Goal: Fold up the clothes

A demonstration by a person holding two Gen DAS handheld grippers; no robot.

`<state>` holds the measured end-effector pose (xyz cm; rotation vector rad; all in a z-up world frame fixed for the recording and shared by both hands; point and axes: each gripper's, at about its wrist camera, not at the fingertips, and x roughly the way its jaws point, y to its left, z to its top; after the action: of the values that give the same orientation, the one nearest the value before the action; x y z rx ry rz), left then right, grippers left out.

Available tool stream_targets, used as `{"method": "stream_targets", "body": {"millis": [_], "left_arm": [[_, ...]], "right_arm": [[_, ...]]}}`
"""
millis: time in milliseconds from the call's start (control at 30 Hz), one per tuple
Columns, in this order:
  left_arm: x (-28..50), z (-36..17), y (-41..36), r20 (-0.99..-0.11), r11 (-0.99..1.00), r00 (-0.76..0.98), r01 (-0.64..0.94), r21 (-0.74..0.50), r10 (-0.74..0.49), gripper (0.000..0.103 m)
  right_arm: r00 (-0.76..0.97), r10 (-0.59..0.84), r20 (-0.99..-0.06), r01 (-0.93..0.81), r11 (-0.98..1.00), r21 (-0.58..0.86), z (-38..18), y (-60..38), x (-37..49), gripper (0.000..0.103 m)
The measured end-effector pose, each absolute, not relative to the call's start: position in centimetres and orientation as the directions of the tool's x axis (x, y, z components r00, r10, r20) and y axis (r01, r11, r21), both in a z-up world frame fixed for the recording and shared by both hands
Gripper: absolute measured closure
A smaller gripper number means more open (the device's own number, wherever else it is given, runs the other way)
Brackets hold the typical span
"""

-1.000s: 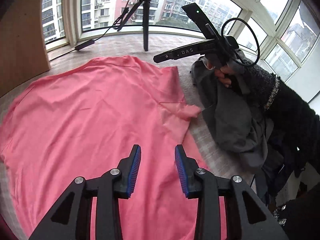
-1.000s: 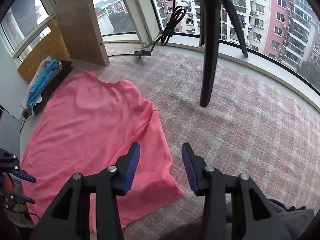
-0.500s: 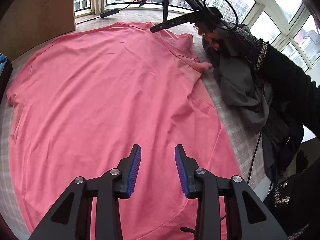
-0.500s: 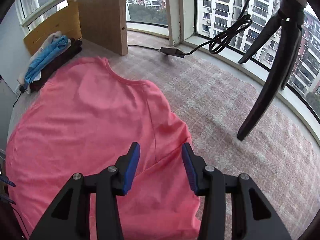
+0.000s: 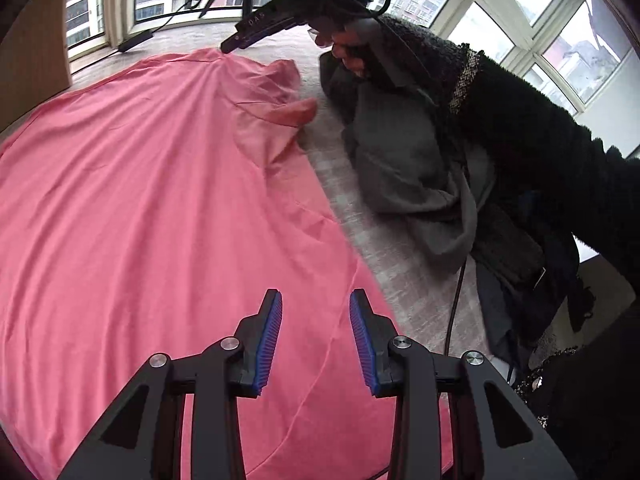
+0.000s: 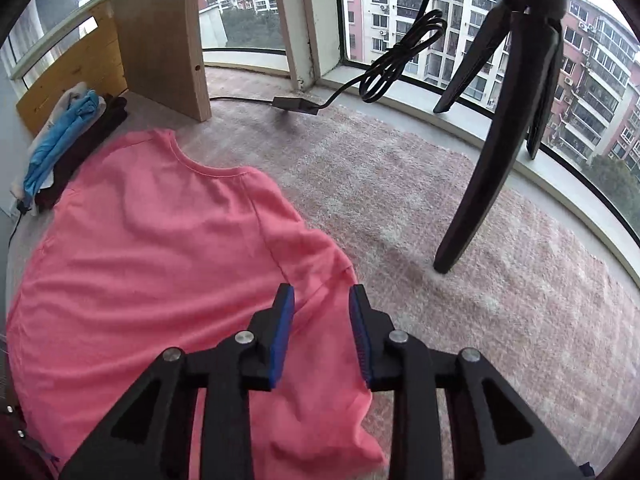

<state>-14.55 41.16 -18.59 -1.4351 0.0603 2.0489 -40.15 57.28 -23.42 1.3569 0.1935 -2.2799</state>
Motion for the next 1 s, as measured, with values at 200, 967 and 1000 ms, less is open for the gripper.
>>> {"method": "stream_targets", "body": {"millis": [200, 967, 1000], "left_arm": [[-16.1, -19.9, 44.4, -0.859, -0.793, -0.219, -0.535, -0.291, 0.463, 0.068], [-24.1, -18.7, 48.3, -0.834, -0.774, -0.383, -0.629, -0.080, 0.398, 0.071], [-24.6, -19.0, 48.7, -0.837, -0.767, -0.388, -0.640, -0.058, 0.387, 0.070]], "right_arm": [[-0.175, -0.412, -0.894, 0.472, -0.832, 0.292, -22.5, 60.3, -33.2, 0.071], [-0.278, -0.421, -0.864, 0.348, -0.882, 0.317, -22.8, 64.9, -35.8, 0.069], [-0.270, -0.404, -0.874, 0.363, -0.883, 0.296, -23.3, 64.4, -36.1, 0.069]]}}
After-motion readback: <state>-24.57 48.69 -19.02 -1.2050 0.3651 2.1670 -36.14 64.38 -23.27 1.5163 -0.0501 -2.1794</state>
